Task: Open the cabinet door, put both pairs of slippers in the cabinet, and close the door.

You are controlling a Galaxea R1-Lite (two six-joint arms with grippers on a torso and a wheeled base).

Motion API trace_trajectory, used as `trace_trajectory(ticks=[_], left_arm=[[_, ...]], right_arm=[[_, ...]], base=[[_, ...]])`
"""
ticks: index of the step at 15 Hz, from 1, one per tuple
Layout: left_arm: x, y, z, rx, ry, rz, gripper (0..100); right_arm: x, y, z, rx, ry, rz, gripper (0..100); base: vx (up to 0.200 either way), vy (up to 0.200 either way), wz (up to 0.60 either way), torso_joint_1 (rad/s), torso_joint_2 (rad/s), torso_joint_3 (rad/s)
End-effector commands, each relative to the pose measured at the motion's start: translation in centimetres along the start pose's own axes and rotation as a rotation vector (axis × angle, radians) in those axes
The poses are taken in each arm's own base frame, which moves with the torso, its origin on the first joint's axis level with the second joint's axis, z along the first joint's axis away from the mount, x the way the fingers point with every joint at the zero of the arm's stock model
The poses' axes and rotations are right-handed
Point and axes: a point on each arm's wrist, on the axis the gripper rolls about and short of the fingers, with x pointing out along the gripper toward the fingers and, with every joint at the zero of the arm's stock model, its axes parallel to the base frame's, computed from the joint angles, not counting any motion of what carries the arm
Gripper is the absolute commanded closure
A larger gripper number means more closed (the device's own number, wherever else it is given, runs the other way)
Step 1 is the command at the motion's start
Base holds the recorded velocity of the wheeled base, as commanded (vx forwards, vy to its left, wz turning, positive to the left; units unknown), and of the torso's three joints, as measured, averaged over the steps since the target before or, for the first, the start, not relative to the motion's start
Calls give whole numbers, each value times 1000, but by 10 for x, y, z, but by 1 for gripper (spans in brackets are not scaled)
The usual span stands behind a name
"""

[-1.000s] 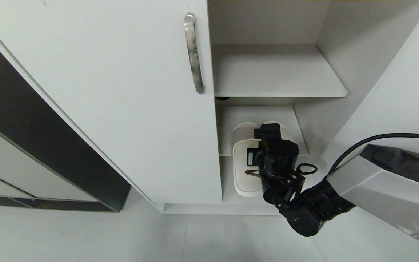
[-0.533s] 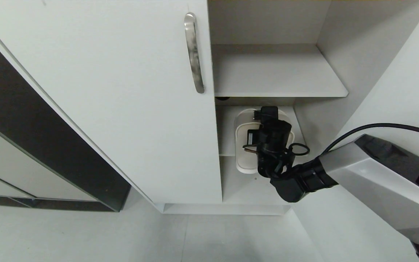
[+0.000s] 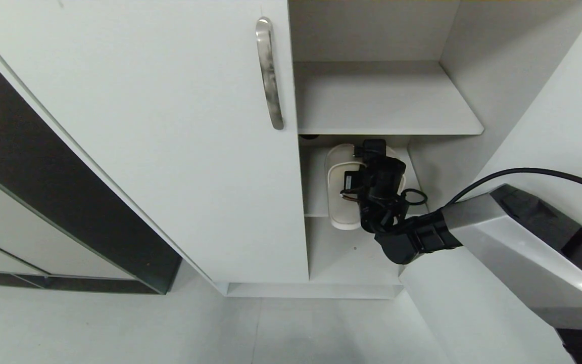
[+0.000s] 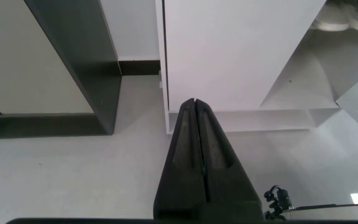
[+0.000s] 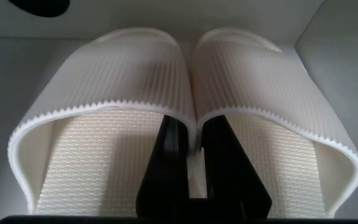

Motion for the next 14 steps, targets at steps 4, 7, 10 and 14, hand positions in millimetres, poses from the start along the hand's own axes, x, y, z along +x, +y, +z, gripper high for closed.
trace_trajectory(ticks=[4, 7, 10, 14], left_arm=[[0, 0, 0, 0, 1, 0, 100], [0, 0, 0, 0, 1, 0, 100], [0, 0, 0, 0, 1, 0, 100], [0, 0, 0, 1, 1, 0, 100]], right_arm=[[4, 0, -1, -3, 4, -5, 100], [6, 0, -6, -5, 6, -7, 100], [7, 0, -9, -9, 11, -8, 0], [0, -1, -7, -15, 20, -9, 0]], base=[[0, 0, 0, 0, 0, 0], [0, 0, 0, 0, 0, 0], [0, 0, 0, 0, 0, 0], [0, 0, 0, 0, 0, 0]])
